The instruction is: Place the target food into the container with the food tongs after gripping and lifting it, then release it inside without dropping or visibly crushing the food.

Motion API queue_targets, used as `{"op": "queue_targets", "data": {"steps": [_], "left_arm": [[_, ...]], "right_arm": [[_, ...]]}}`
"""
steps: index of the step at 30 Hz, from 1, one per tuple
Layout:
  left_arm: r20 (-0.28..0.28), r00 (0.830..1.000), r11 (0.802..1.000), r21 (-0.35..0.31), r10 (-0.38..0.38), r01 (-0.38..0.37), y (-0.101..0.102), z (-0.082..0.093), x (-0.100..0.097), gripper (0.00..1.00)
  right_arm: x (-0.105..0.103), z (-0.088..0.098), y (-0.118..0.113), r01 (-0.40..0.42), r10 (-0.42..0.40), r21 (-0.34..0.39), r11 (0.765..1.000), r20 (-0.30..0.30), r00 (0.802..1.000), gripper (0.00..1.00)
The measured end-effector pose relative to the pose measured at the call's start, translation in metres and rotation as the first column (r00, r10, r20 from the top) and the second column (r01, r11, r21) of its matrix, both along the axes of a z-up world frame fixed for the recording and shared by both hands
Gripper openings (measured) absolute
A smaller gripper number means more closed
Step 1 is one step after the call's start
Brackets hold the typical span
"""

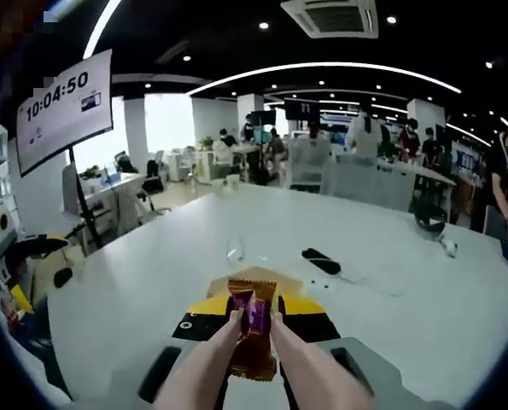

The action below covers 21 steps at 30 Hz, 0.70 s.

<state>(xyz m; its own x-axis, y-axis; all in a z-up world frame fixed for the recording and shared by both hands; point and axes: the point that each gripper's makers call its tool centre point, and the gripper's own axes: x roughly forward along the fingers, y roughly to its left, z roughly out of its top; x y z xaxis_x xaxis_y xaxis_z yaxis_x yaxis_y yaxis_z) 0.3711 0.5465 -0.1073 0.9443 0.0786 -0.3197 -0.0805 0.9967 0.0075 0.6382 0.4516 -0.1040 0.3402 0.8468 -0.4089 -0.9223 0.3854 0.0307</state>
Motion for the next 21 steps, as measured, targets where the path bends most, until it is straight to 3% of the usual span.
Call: {"op": "queue_targets", "data": {"steps": [9, 21], "left_arm": [[0.001, 1.000, 1.000, 0.015, 0.024, -0.024, 0.007, 0.008, -0.006, 0.99], [-0.013, 0.999, 0.998, 0.029, 0.049, -0.048, 0.015, 0.009, -0.015, 0.99]], "right_arm": [[0.010, 0.002, 0.034, -0.052, 0.052, -0.009, 0.999, 0.006, 0.999, 0.19], [0.023, -0.001, 0.060, -0.073, 0.073, -0.021, 0.997, 0.007, 0.997, 0.19]]}}
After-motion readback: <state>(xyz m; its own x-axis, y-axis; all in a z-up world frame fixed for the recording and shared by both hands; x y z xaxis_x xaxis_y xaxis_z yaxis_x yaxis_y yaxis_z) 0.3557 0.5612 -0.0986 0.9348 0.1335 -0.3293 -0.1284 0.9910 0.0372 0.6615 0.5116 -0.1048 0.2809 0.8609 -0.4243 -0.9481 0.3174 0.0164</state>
